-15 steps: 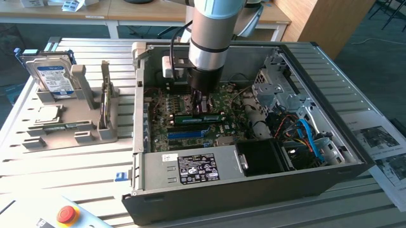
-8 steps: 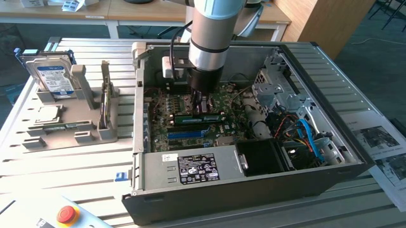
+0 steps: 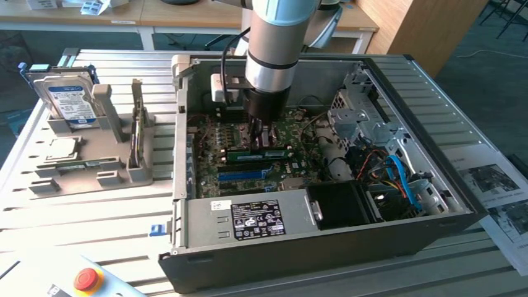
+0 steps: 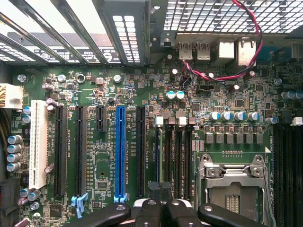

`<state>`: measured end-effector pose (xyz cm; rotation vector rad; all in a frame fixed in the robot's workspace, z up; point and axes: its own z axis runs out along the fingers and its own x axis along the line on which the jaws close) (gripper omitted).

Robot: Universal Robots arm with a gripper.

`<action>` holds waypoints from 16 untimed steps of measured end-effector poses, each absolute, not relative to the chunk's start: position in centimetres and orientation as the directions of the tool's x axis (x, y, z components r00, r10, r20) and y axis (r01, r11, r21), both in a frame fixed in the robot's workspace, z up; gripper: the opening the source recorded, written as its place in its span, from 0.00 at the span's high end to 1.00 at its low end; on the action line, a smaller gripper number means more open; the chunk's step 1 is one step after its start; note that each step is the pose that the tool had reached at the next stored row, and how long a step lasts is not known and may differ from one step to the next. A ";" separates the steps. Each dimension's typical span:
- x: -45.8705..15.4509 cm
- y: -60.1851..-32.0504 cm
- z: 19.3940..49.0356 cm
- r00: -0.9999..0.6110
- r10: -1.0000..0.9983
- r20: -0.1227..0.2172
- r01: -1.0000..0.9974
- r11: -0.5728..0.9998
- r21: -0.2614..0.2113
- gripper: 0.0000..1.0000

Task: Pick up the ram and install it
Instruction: 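Press down the ram until it locks into place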

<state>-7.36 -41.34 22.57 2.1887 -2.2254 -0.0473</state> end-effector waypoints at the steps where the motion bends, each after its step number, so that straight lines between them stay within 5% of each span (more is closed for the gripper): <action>1: -7.4 -41.3 22.6 -0.017 -1.000 -0.007 -0.999 0.016 0.036 0.90; 16: -7.4 -41.3 22.5 -0.017 -1.000 -0.007 -0.999 0.016 0.036 0.90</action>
